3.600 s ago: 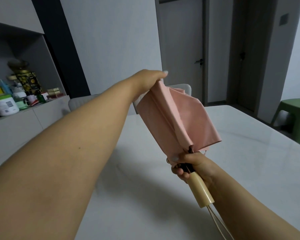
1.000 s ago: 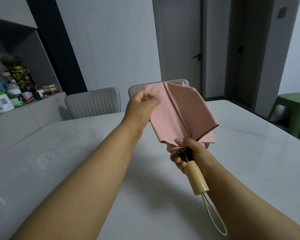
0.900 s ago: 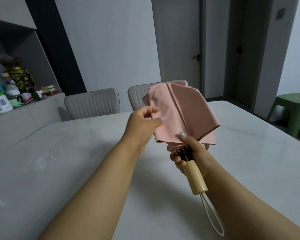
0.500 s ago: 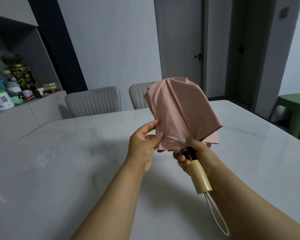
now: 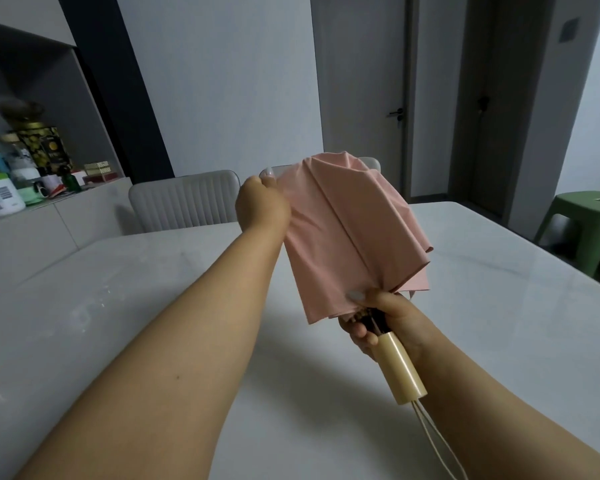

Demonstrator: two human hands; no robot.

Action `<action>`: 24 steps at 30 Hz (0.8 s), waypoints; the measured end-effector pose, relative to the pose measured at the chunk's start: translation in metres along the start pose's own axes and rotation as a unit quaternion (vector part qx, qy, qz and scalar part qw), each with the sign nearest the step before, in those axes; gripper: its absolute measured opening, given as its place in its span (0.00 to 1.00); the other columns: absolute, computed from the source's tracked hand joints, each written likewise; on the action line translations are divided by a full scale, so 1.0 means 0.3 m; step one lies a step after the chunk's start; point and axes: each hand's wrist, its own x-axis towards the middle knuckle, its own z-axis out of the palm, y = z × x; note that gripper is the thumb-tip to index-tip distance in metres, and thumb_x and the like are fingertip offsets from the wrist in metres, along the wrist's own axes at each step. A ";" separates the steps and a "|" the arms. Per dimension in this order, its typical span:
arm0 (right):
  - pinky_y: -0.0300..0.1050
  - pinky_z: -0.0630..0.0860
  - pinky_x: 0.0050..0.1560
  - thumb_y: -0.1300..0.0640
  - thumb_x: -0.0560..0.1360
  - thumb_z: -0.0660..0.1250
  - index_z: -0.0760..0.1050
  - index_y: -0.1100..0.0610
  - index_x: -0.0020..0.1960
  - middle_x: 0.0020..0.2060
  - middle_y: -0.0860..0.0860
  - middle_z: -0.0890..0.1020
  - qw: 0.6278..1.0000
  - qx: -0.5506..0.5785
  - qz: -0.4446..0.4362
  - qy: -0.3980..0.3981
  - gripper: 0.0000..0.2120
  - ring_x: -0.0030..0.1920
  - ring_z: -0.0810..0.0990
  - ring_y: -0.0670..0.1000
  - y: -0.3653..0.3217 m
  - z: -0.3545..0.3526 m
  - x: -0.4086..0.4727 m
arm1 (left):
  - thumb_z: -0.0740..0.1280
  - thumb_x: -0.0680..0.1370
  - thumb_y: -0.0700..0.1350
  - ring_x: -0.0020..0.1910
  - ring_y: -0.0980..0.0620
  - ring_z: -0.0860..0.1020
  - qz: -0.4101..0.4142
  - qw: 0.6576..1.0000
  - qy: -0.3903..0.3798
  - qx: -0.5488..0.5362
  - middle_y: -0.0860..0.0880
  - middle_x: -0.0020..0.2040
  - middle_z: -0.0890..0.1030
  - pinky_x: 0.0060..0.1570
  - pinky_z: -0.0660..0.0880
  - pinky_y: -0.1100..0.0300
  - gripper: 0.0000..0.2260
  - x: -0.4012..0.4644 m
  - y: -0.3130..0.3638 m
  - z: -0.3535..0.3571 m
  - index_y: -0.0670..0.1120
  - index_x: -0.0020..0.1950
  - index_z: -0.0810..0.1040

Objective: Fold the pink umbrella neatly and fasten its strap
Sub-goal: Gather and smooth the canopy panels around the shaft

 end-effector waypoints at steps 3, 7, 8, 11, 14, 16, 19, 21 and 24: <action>0.34 0.67 0.19 0.59 0.62 0.70 0.73 0.63 0.33 0.24 0.56 0.71 1.000 0.005 0.016 -0.002 0.09 0.18 0.68 0.47 -0.002 -0.001 -0.005 | 0.52 0.84 0.53 0.55 0.41 0.79 -0.022 1.000 0.004 0.011 0.41 0.56 0.80 0.51 0.73 0.53 0.20 -0.028 -0.011 0.027 0.38 0.59 0.74; 0.36 0.68 0.20 0.61 0.62 0.69 0.74 0.67 0.36 0.27 0.59 0.74 0.998 -0.031 -0.027 0.048 0.09 0.21 0.72 0.49 0.002 0.003 0.008 | 0.58 0.82 0.42 0.57 0.41 0.76 -0.007 0.995 0.084 0.061 0.41 0.59 0.76 0.54 0.75 0.49 0.09 -0.044 0.012 0.018 0.42 0.61 0.70; 0.38 0.69 0.21 0.61 0.62 0.71 0.76 0.67 0.37 0.30 0.60 0.75 0.997 -0.043 -0.035 0.062 0.09 0.23 0.72 0.51 0.006 0.002 0.015 | 0.59 0.81 0.40 0.59 0.42 0.74 0.029 0.991 0.114 0.067 0.41 0.60 0.75 0.54 0.74 0.50 0.09 -0.060 0.025 0.010 0.43 0.60 0.72; 0.39 0.71 0.22 0.64 0.66 0.72 0.80 0.66 0.35 0.31 0.62 0.76 0.992 -0.069 -0.055 0.091 0.05 0.24 0.73 0.52 0.008 0.004 0.020 | 0.58 0.80 0.39 0.63 0.43 0.68 0.176 0.978 0.092 0.062 0.42 0.64 0.72 0.57 0.68 0.56 0.12 -0.173 0.039 0.009 0.44 0.62 0.73; 0.39 0.71 0.23 0.67 0.68 0.70 0.82 0.62 0.30 0.29 0.60 0.77 0.991 -0.081 -0.067 0.086 0.09 0.24 0.73 0.51 0.004 0.006 0.012 | 0.57 0.82 0.47 0.66 0.43 0.69 0.132 0.990 -0.051 0.027 0.43 0.69 0.70 0.63 0.69 0.53 0.17 -0.259 0.001 0.062 0.47 0.71 0.67; 0.39 0.70 0.23 0.66 0.64 0.71 0.82 0.64 0.32 0.29 0.61 0.77 0.991 -0.095 -0.065 0.071 0.04 0.24 0.73 0.51 0.001 0.012 0.004 | 0.57 0.81 0.54 0.57 0.46 0.77 0.028 0.989 -0.125 -0.078 0.45 0.64 0.76 0.54 0.76 0.51 0.17 -0.265 -0.022 0.071 0.53 0.70 0.65; 0.39 0.70 0.23 0.63 0.62 0.68 0.80 0.64 0.31 0.27 0.59 0.76 0.993 -0.090 -0.054 0.059 0.04 0.24 0.72 0.51 -0.002 0.009 -0.001 | 0.62 0.79 0.57 0.52 0.52 0.79 -0.070 0.944 -0.206 -0.247 0.51 0.59 0.78 0.50 0.77 0.53 0.21 -0.262 -0.053 0.048 0.58 0.71 0.63; 0.40 0.71 0.25 0.63 0.63 0.67 0.80 0.62 0.29 0.27 0.58 0.76 0.994 -0.078 -0.055 0.045 0.05 0.25 0.73 0.52 0.001 0.011 0.001 | 0.67 0.75 0.57 0.55 0.48 0.80 -0.121 0.912 -0.233 -0.315 0.50 0.60 0.80 0.54 0.79 0.47 0.25 -0.255 -0.077 0.035 0.56 0.71 0.66; 0.49 0.82 0.37 0.66 0.63 0.68 0.81 0.69 0.44 0.36 0.62 0.80 0.996 -0.053 -0.054 0.047 0.11 0.35 0.80 0.56 0.009 0.016 0.009 | 0.68 0.75 0.57 0.54 0.46 0.81 -0.142 0.903 -0.234 -0.330 0.47 0.58 0.82 0.52 0.80 0.46 0.23 -0.252 -0.094 0.028 0.52 0.67 0.72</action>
